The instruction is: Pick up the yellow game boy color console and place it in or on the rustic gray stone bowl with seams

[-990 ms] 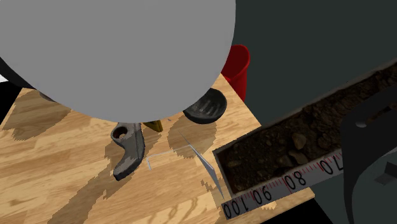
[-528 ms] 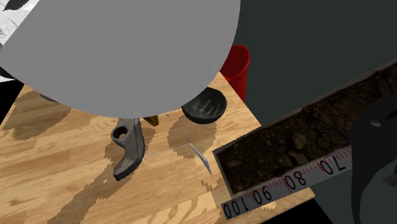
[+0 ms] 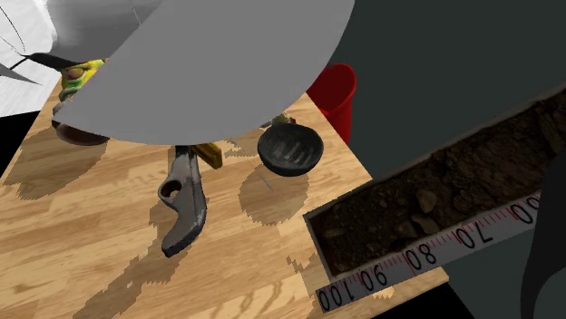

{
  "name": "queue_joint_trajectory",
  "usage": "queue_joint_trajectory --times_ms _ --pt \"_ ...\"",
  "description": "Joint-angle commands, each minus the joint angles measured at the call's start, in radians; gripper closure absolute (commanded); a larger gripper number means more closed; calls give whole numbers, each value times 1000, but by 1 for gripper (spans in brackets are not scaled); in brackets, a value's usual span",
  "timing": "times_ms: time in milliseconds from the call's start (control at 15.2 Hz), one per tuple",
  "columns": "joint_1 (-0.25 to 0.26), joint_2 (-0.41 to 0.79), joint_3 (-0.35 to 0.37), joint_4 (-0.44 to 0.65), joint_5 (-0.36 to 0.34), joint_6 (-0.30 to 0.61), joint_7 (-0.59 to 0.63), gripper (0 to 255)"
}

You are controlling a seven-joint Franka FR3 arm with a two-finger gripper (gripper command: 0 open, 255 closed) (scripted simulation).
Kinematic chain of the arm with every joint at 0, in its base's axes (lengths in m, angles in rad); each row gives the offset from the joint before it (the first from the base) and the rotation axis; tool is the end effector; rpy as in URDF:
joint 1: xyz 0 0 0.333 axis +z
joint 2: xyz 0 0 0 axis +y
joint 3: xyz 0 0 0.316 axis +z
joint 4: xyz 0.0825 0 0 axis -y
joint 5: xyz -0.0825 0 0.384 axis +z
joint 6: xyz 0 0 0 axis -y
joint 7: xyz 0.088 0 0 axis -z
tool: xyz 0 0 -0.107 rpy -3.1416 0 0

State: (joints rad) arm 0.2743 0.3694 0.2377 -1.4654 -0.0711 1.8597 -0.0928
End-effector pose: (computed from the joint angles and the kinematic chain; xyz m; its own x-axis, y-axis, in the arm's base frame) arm 0.5999 0.3046 0.4781 0.8210 0.5698 0.0367 0.5705 -0.8212 -0.0130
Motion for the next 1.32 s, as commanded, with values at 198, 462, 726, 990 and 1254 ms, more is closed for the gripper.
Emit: queue_joint_trajectory --times_ms 198,462,726,990,1254 --pt "4 2 1 72 0 -69 0 255" --pt "7 7 2 132 0 -125 0 255" --pt "12 16 3 200 -2 -184 0 255" --pt "18 32 3 279 -6 -247 1 255" --pt "-26 31 -13 308 3 -277 -60 255"
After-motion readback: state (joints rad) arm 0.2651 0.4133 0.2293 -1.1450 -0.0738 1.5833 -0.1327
